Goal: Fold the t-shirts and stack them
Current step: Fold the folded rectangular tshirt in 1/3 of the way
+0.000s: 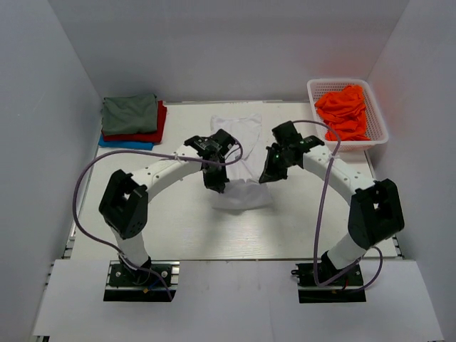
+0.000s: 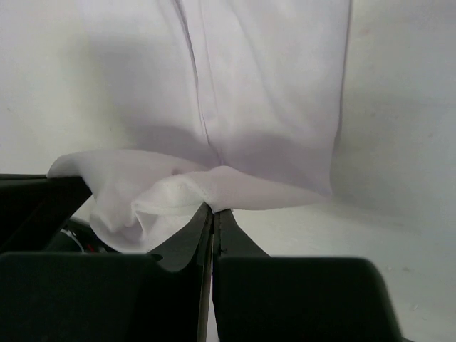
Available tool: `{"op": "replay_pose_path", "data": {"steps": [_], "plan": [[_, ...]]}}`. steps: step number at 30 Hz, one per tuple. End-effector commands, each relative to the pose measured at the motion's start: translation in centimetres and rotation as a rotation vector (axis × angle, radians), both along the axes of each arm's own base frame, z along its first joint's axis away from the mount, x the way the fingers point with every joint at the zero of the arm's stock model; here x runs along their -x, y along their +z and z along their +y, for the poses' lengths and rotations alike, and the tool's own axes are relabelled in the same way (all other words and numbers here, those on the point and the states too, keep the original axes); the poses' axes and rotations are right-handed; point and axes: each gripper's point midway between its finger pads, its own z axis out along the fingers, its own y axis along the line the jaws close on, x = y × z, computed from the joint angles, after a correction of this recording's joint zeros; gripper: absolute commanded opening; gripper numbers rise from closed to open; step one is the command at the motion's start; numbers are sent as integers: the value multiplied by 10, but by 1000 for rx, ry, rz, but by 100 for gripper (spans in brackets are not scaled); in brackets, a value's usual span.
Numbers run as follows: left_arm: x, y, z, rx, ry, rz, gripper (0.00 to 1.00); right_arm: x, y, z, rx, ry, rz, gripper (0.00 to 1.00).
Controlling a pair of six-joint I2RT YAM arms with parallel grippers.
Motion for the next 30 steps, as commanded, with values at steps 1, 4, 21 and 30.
{"op": "replay_pose_path", "data": {"steps": [1,4,21,30], "plan": [[-34,18,-1,25,22,-65,0,-31,16,-8,27,-12,-46,0],[-57,23,-7,44,9,-94,0,-48,21,-5,1,-1,-52,0],[-123,-5,0,147,57,-72,0,-109,-4,11,-113,25,-26,0],[-177,-19,20,137,226,-109,24,-180,-6,17,-191,-80,-146,47]]}}
